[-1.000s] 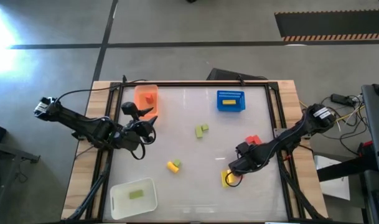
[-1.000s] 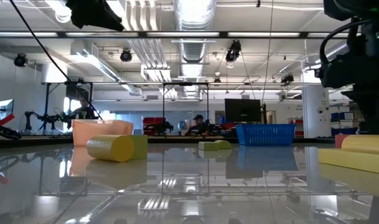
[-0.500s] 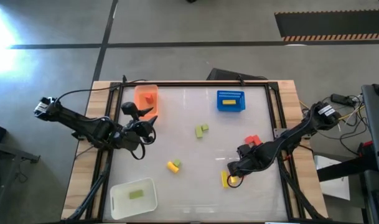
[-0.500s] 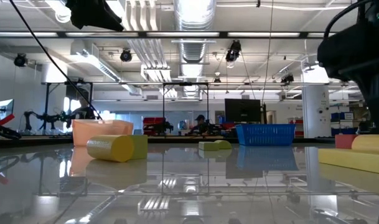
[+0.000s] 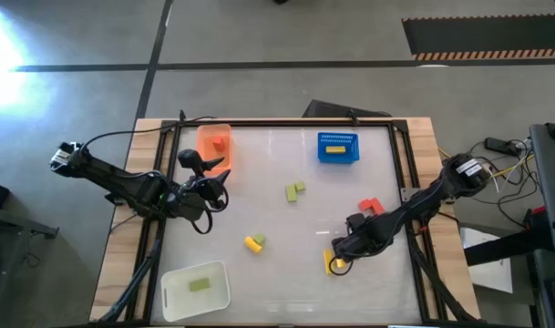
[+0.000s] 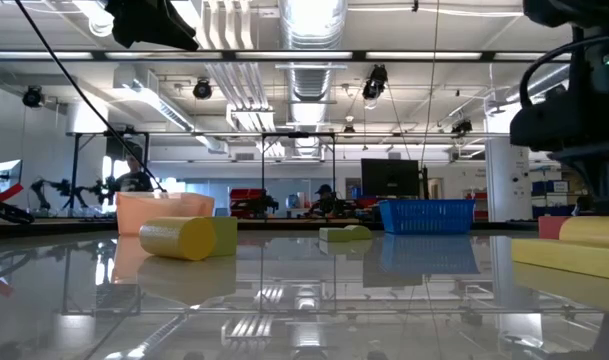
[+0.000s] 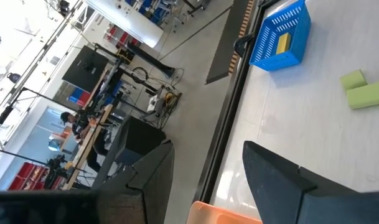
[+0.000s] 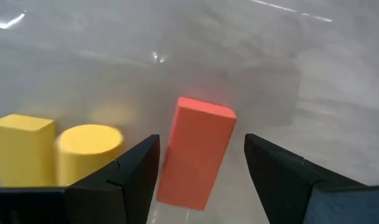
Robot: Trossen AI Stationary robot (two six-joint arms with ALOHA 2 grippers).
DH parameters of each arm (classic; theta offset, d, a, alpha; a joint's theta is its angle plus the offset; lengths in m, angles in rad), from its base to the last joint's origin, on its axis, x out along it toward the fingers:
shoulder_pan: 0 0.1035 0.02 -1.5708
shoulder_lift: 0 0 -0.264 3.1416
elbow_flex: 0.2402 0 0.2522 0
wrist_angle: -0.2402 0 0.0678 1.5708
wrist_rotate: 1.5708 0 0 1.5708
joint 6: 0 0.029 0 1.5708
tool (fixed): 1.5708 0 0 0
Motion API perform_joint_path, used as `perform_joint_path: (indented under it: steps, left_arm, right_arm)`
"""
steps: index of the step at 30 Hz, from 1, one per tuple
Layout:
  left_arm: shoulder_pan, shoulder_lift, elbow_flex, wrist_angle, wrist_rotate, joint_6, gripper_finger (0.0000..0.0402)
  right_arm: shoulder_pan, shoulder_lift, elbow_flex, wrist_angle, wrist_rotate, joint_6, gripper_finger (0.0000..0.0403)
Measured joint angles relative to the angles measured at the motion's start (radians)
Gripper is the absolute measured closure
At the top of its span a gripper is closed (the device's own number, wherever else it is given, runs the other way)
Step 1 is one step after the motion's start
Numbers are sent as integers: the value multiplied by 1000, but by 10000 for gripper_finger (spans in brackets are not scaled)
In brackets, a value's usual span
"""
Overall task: Sort & place blocks by color
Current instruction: Put the orange wooden block into the orange bin
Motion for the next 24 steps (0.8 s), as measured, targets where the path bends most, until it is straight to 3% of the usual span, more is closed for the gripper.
perform_joint_path:
  steps: [5,12,15,24]
  left_arm:
    - [0,0,0,0,0,-1,226]
    - [0,0,-1,24,3,-3,226]
    - [0,0,-1,60,21,-5,227]
    - [0,0,-2,111,341,-32,227]
  right_arm:
    - [0,45,3,4,8,-16,186]
    - [0,49,3,2,31,-25,278]
    - [1,26,0,-3,61,-46,286]
    - [-17,-103,-3,-111,229,-99,286]
